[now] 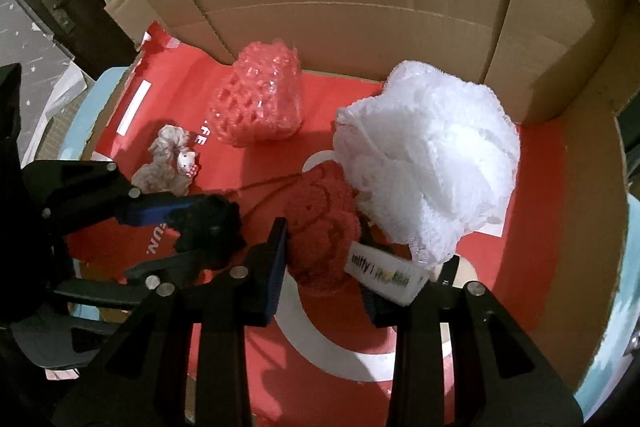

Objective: Organize soft objects
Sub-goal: 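Carry the black pom-pom and red knitted ball into the box with both tools, then open both tools to release the pom-pom and knitted ball in the box, then lift both tools away from the box and move back over the table items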

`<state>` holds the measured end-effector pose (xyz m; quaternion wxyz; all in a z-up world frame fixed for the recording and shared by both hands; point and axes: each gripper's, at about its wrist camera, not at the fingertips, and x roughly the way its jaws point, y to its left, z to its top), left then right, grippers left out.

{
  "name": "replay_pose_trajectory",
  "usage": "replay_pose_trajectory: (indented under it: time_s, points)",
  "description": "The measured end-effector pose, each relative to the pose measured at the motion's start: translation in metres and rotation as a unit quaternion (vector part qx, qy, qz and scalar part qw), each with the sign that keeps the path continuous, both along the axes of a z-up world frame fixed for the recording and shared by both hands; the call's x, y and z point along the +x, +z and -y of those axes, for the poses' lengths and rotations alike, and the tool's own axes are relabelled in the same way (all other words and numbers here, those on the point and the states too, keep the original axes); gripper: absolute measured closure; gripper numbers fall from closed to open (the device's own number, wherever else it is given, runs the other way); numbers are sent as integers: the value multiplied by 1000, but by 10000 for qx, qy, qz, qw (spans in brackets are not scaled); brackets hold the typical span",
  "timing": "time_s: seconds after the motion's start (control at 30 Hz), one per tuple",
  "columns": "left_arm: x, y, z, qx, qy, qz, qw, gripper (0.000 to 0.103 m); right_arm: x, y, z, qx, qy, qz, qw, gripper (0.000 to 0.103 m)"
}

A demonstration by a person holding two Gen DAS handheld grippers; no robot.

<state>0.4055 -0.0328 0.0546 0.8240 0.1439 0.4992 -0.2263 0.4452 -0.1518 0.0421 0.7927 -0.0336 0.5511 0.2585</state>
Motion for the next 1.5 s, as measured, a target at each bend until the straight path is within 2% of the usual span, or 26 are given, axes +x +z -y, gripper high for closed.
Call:
replay_pose_trajectory:
  time_s: [0.47, 0.63, 0.67, 0.7, 0.73, 0.77, 0.87, 0.93, 1.17, 1.23, 1.33, 1.4, 1.5]
  points:
    - [6, -4, -10, -37, 108, 114, 9999, 68, -3, -4, 6, 45, -69, -104, 9999, 72]
    - [3, -1, -10, -76, 134, 177, 9997, 54, -4, -3, 8, 53, -102, -155, 9998, 71]
    - [2, 1, -11, -112, 144, 182, 9997, 52, -5, -3, 9, 38, -115, -158, 9998, 69]
    - [1, 3, -12, -139, 159, 188, 9996, 48, -5, -3, 8, 22, -134, -157, 9998, 59]
    - [1, 4, -12, -159, 168, 194, 9995, 46, -6, -2, 9, 19, -163, -138, 9998, 45]
    - [0, 6, -13, -182, 173, 209, 9995, 46, -4, -5, 5, 24, -170, -120, 9998, 41]
    - [-6, 13, -16, -232, 216, 276, 9991, 45, -10, 1, 3, 48, -189, 5, 9998, 41]
    - [-15, 22, -20, -293, 257, 341, 9987, 39, -13, 6, 5, 64, -257, 53, 9996, 41]
    - [-60, 59, -31, -596, 446, 786, 9941, 24, -35, 35, 16, 94, -476, 290, 9984, 36]
    - [-77, 73, -35, -728, 494, 960, 9915, 15, -46, 49, 21, 131, -545, 424, 9975, 36]
    - [-102, 96, -41, -978, 551, 1245, 9858, 5, -69, 74, 29, 125, -662, 686, 9954, 30]
    - [-122, 111, -41, -1167, 589, 1510, 9798, 3, -90, 94, 34, 146, -711, 969, 9927, 26]
    - [-148, 126, -37, -1291, 570, 1790, 9737, 0, -122, 122, 41, 237, -751, 1336, 9879, 26]
